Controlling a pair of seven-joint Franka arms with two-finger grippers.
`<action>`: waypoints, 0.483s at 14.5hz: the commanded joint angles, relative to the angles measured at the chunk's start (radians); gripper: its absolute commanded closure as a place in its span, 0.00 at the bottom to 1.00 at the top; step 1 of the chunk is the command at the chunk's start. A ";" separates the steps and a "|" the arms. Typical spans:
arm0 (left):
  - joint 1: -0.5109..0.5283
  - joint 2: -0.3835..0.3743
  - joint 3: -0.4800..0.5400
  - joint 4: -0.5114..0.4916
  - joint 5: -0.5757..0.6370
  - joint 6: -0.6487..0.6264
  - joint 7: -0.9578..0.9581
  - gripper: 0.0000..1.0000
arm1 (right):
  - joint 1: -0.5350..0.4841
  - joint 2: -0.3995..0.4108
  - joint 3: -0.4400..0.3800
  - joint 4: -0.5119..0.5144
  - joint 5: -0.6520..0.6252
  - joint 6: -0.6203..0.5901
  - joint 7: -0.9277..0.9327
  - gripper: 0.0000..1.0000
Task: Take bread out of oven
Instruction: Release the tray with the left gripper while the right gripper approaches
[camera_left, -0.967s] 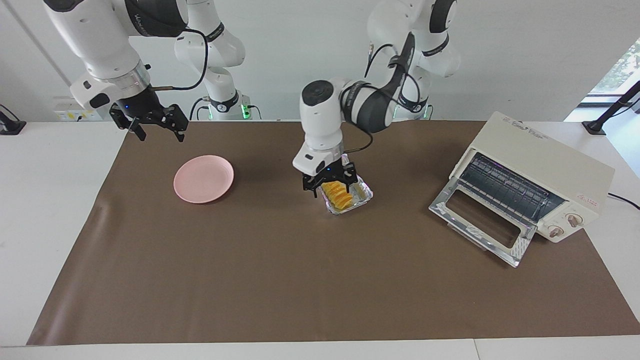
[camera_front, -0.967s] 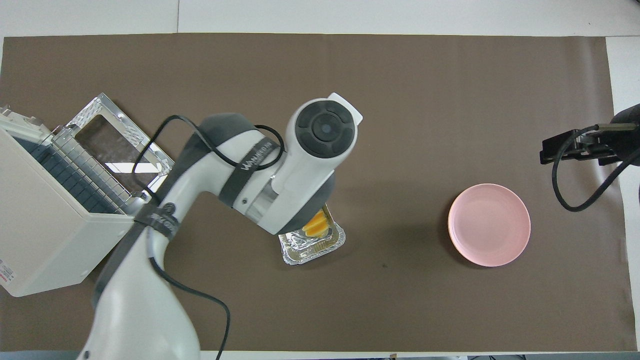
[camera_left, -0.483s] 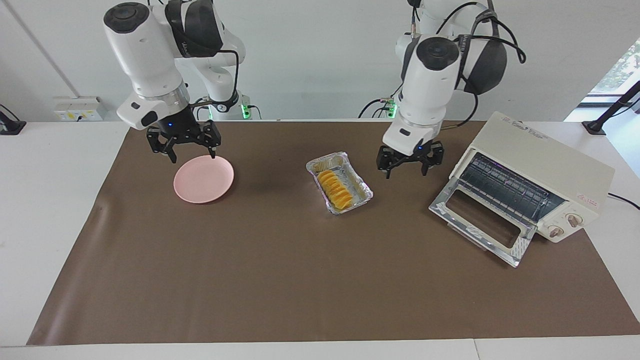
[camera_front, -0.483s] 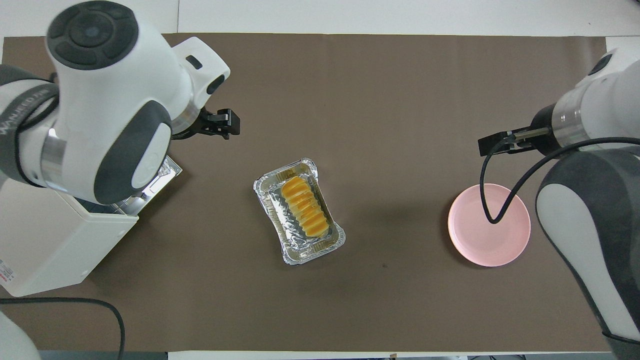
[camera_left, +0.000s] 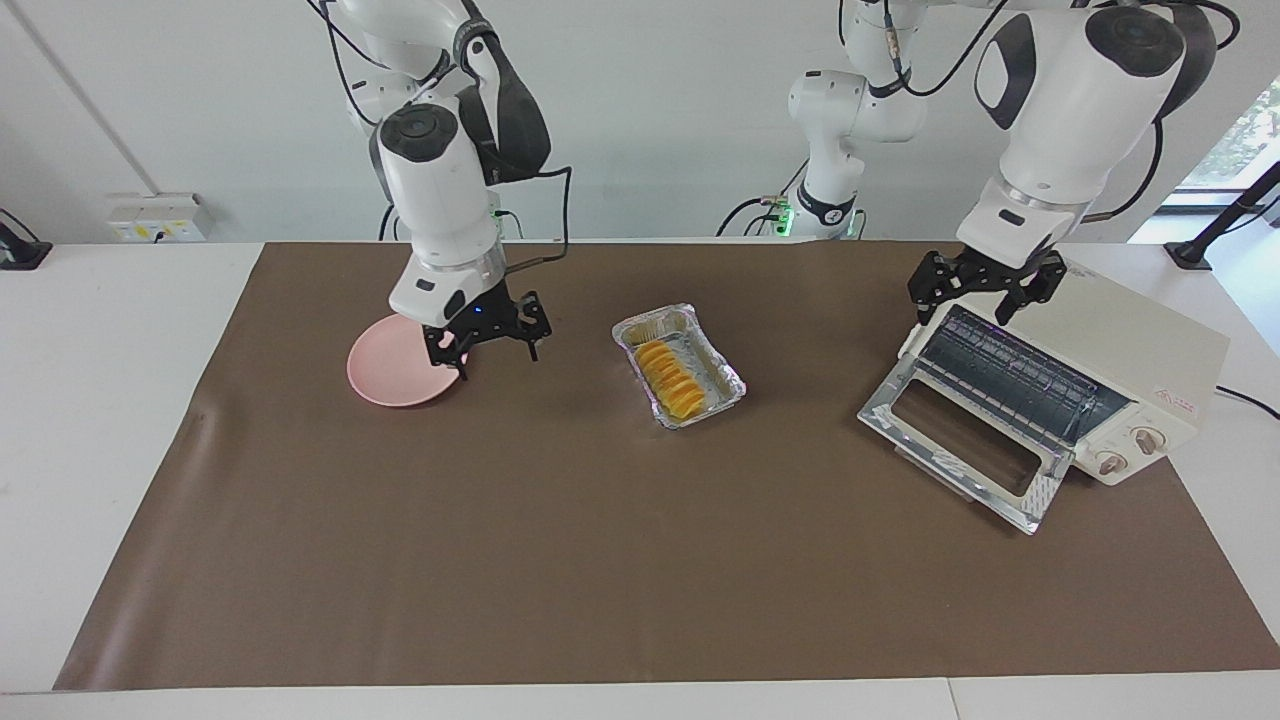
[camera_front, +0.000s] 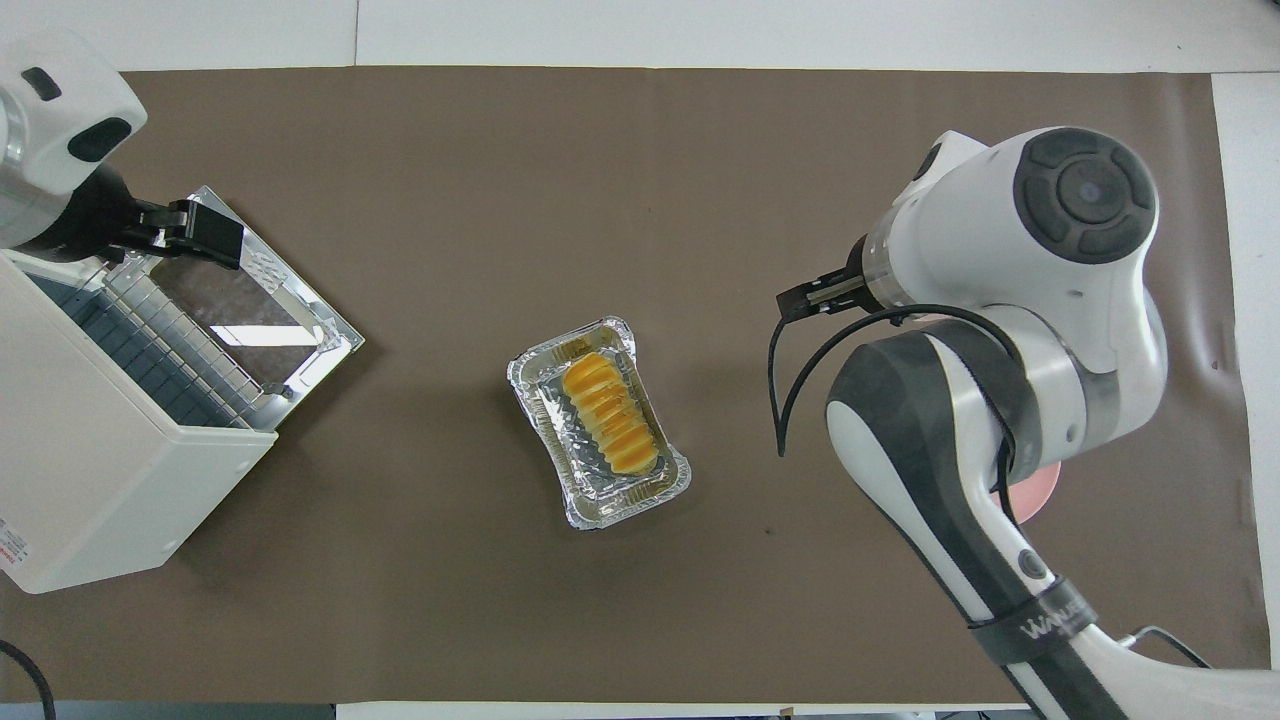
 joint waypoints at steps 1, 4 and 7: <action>0.059 -0.072 -0.026 -0.083 -0.011 -0.007 0.015 0.00 | 0.077 0.048 -0.002 -0.028 0.006 0.117 0.103 0.00; 0.147 -0.135 -0.070 -0.146 -0.011 -0.008 0.019 0.00 | 0.173 0.106 -0.002 -0.067 0.006 0.213 0.194 0.00; 0.260 -0.143 -0.162 -0.130 -0.023 -0.070 0.028 0.00 | 0.218 0.147 -0.002 -0.062 0.005 0.218 0.248 0.00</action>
